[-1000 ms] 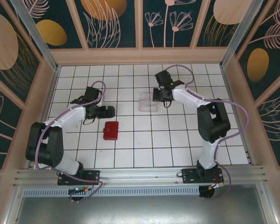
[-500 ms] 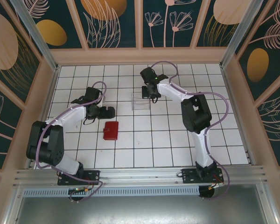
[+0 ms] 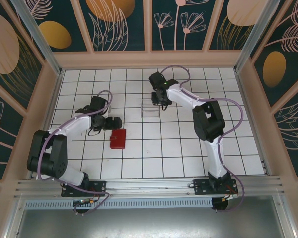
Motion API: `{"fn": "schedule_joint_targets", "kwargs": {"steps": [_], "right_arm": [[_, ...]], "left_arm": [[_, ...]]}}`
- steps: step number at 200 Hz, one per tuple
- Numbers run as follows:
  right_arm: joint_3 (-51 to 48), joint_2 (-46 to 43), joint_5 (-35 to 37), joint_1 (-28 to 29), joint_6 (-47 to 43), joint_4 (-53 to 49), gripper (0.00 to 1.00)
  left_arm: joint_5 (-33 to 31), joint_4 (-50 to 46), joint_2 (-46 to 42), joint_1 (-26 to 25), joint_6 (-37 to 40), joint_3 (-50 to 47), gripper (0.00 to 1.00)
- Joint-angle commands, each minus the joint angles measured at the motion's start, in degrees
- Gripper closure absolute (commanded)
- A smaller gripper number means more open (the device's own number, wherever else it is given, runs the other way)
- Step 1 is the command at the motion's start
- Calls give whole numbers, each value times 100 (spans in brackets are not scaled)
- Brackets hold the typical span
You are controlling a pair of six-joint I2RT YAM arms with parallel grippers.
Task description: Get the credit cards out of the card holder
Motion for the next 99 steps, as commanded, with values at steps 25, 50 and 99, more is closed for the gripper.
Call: {"fn": "schedule_joint_targets", "kwargs": {"steps": [25,50,99], "right_arm": [[-701,-1180,86,136,148,311,69],[-1201,-1654,-9,205,241,565,69],[-1930,-2380,-158,418,383,843,70]], "left_arm": [[168,36,-638,-100,-792,-727,13],[321,267,-689,-397,-1020,-923,16],[216,291,-162,-977,-1120,-881,32]]}}
